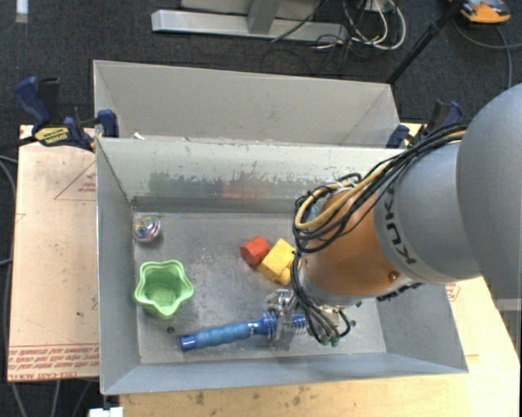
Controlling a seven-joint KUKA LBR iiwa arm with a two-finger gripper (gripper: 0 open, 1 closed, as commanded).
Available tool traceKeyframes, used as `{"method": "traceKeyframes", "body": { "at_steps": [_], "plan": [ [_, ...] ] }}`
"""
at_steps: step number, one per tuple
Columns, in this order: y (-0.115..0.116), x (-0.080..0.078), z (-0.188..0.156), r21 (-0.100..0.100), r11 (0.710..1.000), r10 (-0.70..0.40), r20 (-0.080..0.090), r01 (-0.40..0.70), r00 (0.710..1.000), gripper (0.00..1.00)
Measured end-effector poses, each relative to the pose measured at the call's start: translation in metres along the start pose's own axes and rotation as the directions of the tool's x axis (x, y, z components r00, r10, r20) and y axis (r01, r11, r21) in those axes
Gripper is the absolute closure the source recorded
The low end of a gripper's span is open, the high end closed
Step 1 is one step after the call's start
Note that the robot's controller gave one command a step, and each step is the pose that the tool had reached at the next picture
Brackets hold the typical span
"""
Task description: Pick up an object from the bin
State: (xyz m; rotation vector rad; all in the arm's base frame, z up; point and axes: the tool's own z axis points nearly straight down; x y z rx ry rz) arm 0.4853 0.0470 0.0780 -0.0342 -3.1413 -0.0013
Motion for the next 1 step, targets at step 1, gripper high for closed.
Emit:
{"method": "traceKeyframes", "body": {
  "at_steps": [1],
  "plan": [
    [0.0002, -0.0005, -0.0225, 0.0, 1.0, -0.001, 0.002, 0.001, 1.0, 1.0]
  ]
}}
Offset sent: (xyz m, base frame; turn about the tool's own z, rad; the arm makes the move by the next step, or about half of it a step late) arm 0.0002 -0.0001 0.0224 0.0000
